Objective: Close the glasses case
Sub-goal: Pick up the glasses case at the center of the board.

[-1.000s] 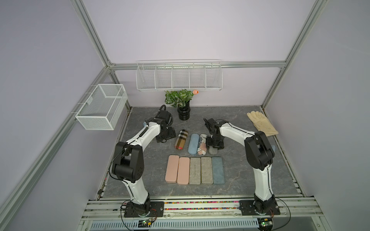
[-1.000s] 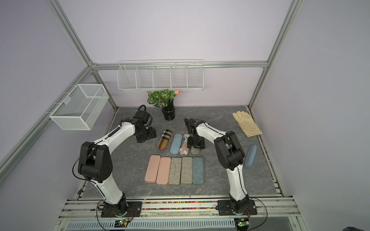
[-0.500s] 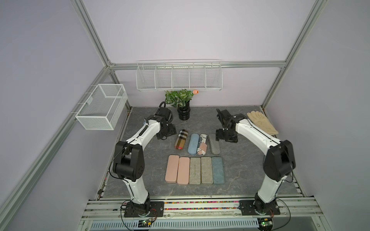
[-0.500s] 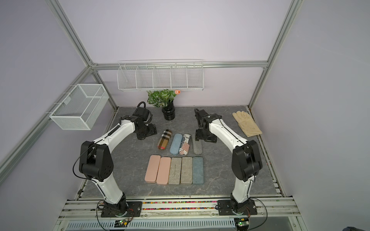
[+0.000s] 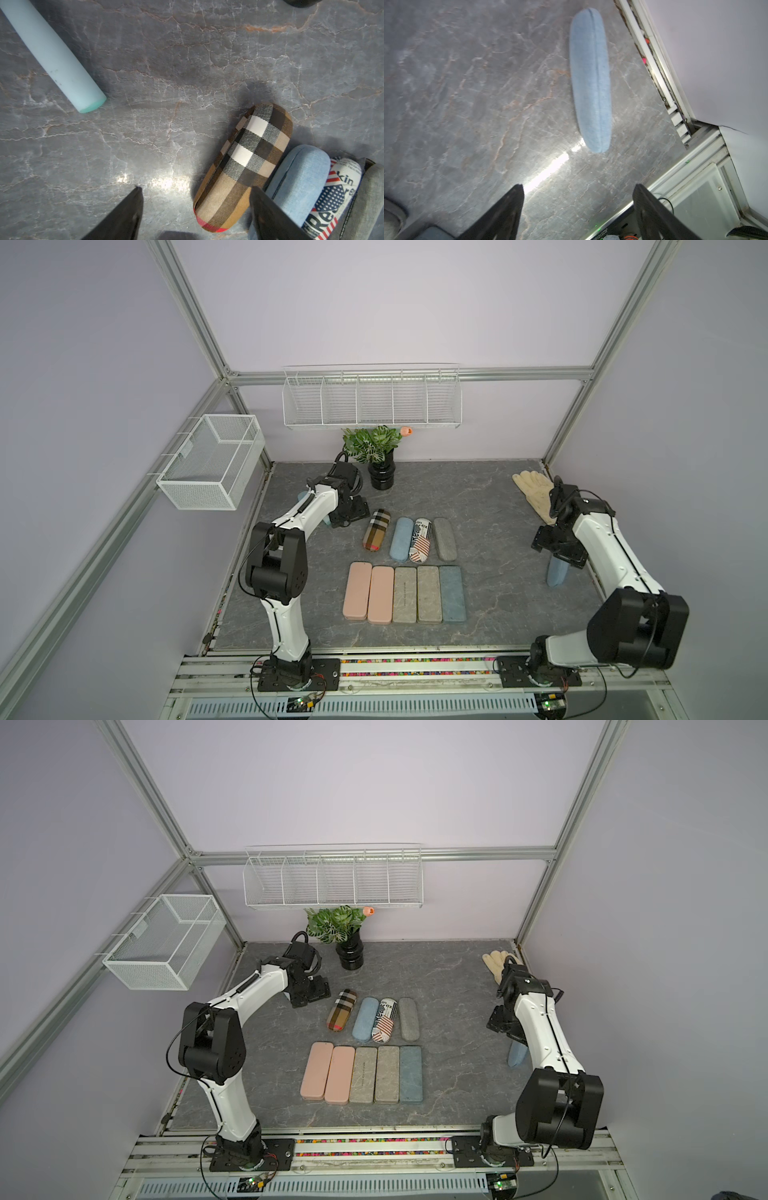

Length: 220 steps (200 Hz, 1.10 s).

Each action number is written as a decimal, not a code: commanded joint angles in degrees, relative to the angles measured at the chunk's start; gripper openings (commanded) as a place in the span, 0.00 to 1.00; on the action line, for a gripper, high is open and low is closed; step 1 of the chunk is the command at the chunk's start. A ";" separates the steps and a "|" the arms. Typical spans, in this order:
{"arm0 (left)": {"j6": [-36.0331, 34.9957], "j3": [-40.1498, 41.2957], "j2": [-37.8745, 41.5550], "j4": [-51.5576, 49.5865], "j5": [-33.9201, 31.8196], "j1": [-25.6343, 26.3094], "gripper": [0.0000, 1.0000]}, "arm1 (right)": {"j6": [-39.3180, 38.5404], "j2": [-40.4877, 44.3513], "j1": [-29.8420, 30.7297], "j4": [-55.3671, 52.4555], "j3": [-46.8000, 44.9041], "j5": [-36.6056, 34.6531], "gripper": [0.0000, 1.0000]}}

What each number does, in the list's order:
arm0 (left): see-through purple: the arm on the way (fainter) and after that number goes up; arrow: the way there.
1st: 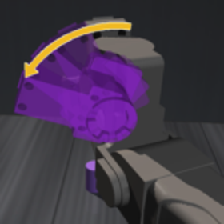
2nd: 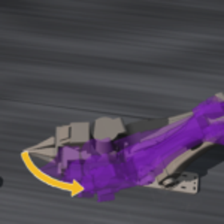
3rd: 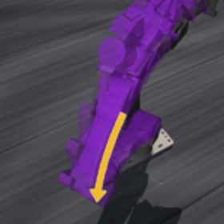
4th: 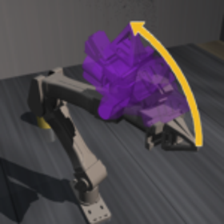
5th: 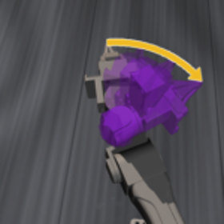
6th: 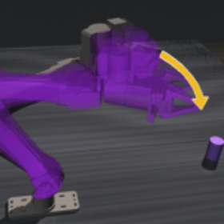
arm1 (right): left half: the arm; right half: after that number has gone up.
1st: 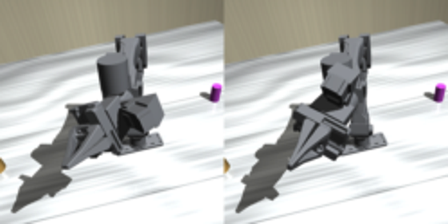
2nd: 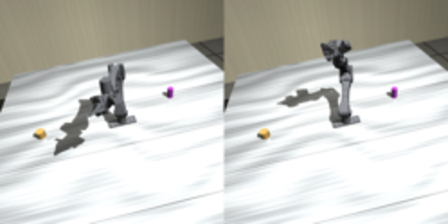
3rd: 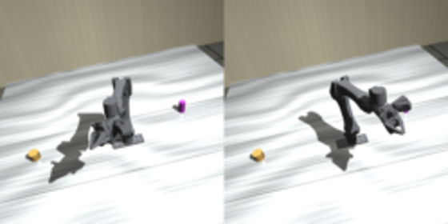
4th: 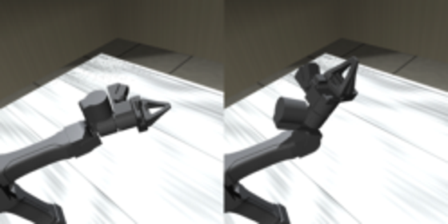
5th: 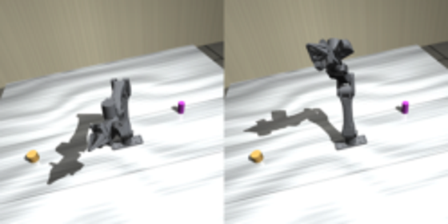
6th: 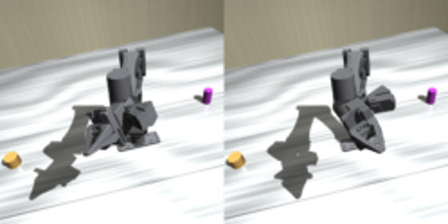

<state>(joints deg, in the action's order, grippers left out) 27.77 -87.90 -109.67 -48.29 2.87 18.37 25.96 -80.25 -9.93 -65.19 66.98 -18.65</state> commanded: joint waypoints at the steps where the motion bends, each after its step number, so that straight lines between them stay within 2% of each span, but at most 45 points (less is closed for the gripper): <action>1: 0.34 -0.81 -0.23 0.31 0.14 -0.22 0.81 | -4.07 1.13 -3.40 1.59 -3.96 0.85 0.85; 63: 0.45 0.17 1.23 -0.42 -1.30 -0.25 0.81 | -6.90 -6.05 -8.18 9.27 -8.18 7.15 0.78; 86: 0.20 -0.13 0.95 -0.95 -1.78 -0.31 0.81 | -7.66 -8.60 -8.33 12.79 -7.86 7.99 0.69; 131: -0.13 -0.52 0.82 -1.67 -2.27 -0.52 0.81 | -9.20 -13.32 -8.36 13.51 -4.88 8.39 0.43; 153: -0.15 -0.54 0.78 -1.80 -2.26 -0.74 0.81 | -9.76 -13.50 -8.40 13.84 -4.32 9.71 0.35; 195: -0.06 -0.86 0.82 -1.71 -1.92 -0.89 0.81 | -14.53 -10.17 -5.41 16.39 -2.59 23.40 0.31; 220: 0.05 -0.59 0.83 -1.44 -1.37 -1.01 0.81 | -13.98 -9.55 -2.90 18.82 -1.00 35.93 0.32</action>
<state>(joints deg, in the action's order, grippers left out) 27.92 -87.85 -109.65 -48.99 1.39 17.72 13.74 -92.33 -15.25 -49.82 63.40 2.61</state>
